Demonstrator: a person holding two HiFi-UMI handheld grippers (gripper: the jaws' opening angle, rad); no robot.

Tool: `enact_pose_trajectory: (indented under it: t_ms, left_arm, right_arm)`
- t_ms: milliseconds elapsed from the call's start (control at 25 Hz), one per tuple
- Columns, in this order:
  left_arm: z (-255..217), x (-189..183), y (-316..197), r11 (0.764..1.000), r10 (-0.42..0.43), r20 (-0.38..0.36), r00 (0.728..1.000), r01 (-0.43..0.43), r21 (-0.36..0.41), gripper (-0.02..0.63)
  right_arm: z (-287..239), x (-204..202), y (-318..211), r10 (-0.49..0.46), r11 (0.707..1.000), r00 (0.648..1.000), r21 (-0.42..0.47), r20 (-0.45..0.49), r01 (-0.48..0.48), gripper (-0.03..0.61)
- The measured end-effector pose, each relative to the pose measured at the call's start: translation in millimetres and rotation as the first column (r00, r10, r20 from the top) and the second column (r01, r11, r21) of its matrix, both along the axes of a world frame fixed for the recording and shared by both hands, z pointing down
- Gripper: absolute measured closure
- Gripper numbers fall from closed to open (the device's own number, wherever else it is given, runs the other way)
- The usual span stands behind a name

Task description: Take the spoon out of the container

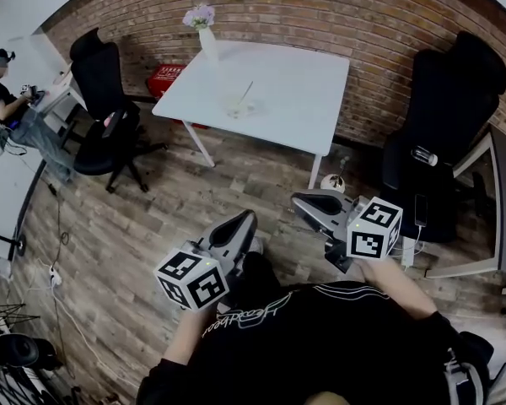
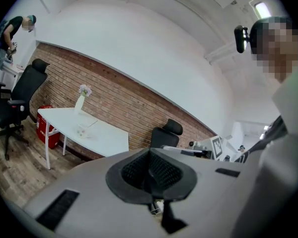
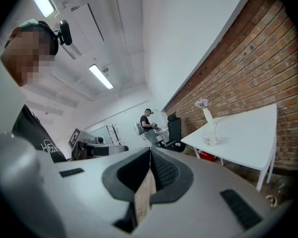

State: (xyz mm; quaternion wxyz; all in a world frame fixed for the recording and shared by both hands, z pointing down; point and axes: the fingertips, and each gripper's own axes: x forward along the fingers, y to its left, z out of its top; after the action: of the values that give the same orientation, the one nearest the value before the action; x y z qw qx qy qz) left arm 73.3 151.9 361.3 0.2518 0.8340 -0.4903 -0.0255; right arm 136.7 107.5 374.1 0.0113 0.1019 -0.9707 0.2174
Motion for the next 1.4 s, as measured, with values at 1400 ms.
enact_pose_trajectory:
  t_ms: [1400]
  left_arm:
    - [29.2, -248.6, -377.1, 0.975, 0.204, -0.022, 0.979, -0.205, -0.088, 0.609]
  right_arm:
    - [19.2, -204.6, -362.5, 0.331, 0.938, 0.941, -0.081, -0.074, -0.336, 0.581]
